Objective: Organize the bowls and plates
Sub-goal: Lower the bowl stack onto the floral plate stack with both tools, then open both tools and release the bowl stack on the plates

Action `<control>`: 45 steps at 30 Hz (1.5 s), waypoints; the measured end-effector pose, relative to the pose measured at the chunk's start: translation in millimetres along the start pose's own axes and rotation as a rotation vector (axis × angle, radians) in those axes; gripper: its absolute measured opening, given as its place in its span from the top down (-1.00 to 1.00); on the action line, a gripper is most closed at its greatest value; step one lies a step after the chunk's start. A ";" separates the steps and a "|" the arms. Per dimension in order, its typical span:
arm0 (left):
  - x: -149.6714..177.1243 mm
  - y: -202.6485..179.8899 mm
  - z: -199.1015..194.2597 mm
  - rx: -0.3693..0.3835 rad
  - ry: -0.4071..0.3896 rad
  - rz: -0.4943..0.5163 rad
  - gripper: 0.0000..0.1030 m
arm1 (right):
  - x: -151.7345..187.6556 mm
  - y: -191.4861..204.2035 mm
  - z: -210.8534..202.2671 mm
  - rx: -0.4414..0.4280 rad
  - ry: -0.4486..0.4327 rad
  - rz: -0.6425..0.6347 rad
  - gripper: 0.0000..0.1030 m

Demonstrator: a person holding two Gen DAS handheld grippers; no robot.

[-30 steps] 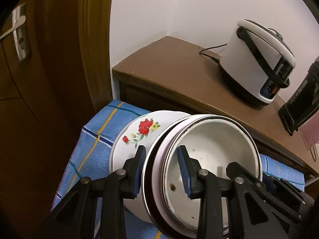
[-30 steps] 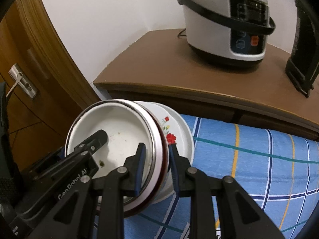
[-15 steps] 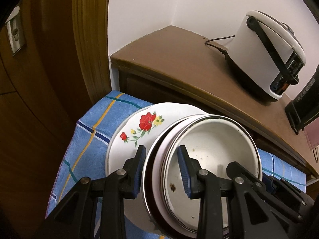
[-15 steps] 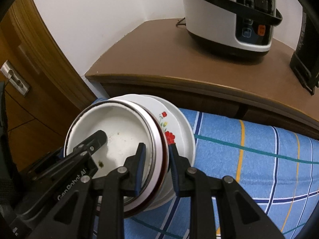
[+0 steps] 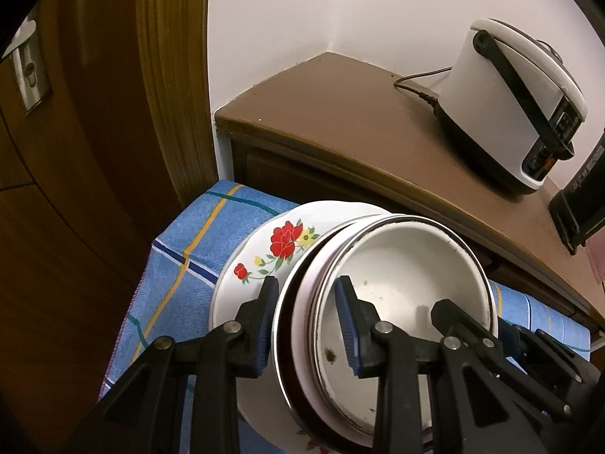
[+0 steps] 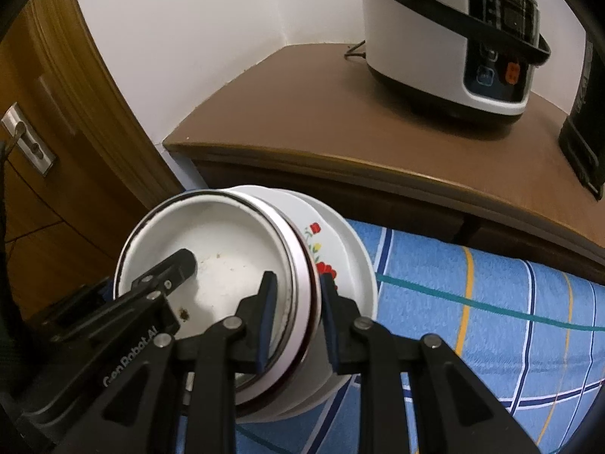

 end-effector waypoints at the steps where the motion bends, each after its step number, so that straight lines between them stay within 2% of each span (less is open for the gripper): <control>1: 0.1 0.1 -0.3 -0.001 0.001 0.001 0.35 | -0.5 -0.1 0.5 -0.001 0.001 0.000 0.56; 9: 1.7 -0.3 -2.2 -0.014 0.007 -0.002 0.35 | 0.9 3.1 1.9 -0.025 0.015 -0.009 0.50; 13: 3.0 0.6 -2.7 -0.018 0.016 -0.006 0.37 | 0.1 -1.5 2.3 -0.071 0.017 0.018 0.49; 24: 4.6 3.9 -6.7 -0.038 0.026 -0.019 0.43 | -1.1 -8.6 -14.8 -0.100 -0.046 0.049 0.48; 33: 2.9 3.7 -20.9 -0.091 -0.015 -0.014 0.44 | 0.8 -11.6 -28.1 -0.114 -0.096 0.081 0.48; 34: 3.3 4.2 -21.4 -0.088 -0.017 -0.018 0.44 | 1.5 -12.2 -30.0 -0.118 -0.101 0.086 0.46; 36: 4.7 5.0 -21.8 -0.087 -0.015 -0.025 0.44 | 2.3 -12.6 -33.8 -0.116 -0.111 0.090 0.23; 38: 6.5 3.0 -22.7 -0.079 -0.015 -0.020 0.44 | 2.9 -11.4 -39.0 -0.110 -0.127 0.088 0.09; 41: 7.8 1.2 -24.5 -0.072 -0.012 -0.018 0.22 | 2.4 -11.3 -46.5 -0.098 -0.147 0.094 0.06; 43: 6.9 4.1 -29.0 -0.073 -0.027 -0.032 -0.08 | 2.1 -12.2 -50.7 -0.094 -0.156 0.100 -0.01; 45: 7.2 8.0 -35.2 -0.081 -0.049 -0.052 -0.22 | 2.2 -13.9 -54.1 -0.092 -0.166 0.109 -0.20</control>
Point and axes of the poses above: each gripper's, at about its wrist camera, not at the fingertips, and z roughly the way its jaws point, y to its left, x to its underside, the point moved 8 cm from there along z, roughly the way its jaws point, and after that the axes turned 15 degrees about y, right-handed, at the moved point
